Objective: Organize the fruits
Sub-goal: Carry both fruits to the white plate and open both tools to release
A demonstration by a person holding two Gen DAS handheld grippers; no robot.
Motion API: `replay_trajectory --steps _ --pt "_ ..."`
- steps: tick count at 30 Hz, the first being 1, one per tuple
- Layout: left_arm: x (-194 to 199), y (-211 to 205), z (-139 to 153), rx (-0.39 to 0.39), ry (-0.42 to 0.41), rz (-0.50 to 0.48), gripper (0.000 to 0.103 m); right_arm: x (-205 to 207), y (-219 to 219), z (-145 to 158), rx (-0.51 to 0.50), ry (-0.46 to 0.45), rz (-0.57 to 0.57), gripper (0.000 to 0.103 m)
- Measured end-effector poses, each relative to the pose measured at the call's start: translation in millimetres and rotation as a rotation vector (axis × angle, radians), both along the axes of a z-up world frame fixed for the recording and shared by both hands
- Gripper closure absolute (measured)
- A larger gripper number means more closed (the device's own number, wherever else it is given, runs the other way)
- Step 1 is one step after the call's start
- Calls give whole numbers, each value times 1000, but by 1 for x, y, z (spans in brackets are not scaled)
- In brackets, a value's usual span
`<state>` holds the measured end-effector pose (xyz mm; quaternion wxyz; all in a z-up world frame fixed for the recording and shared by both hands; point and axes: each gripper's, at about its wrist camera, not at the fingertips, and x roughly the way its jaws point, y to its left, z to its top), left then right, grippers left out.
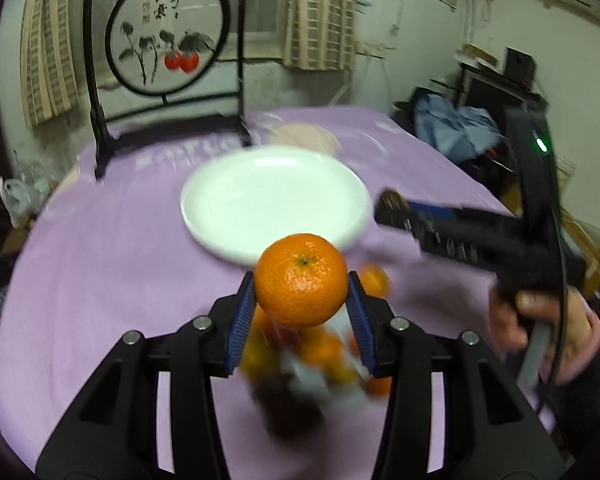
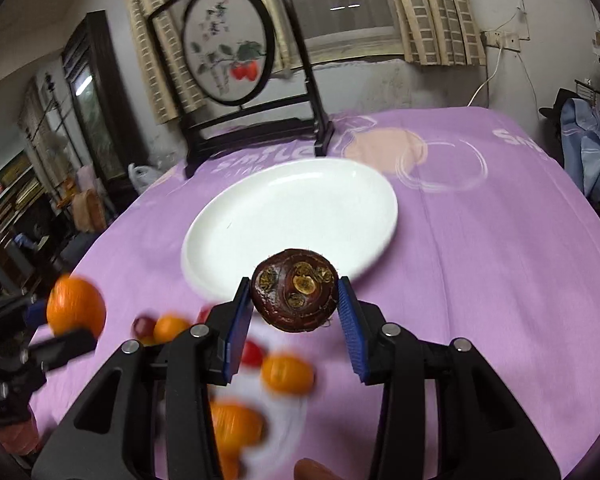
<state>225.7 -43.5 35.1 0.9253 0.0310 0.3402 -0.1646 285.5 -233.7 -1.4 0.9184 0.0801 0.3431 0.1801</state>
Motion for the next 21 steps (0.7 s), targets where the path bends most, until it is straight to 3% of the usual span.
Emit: replay_trajectory --steps 3,7,13,14,15,17,21 --pt "71 -1 -12 10 47 65 58 38 16 -13 -21 32 7 60" --pt "125 0 -39 9 135 119 58 58 24 -28 -59 61 32 60" --pt "152 5 -61 42 193 139 57 67 37 -33 -129 62 70 57" --pt "151 7 -62 44 191 144 51 66 39 -33 -138 67 79 55" --pt "149 8 -60 47 176 154 37 64 39 -32 -137 65 80 50" --pt "142 11 -51 81 118 199 27 57 34 -24 -122 51 76 40" --pt "118 21 -30 44 58 208 12 40 31 -12 -131 17 74 39"
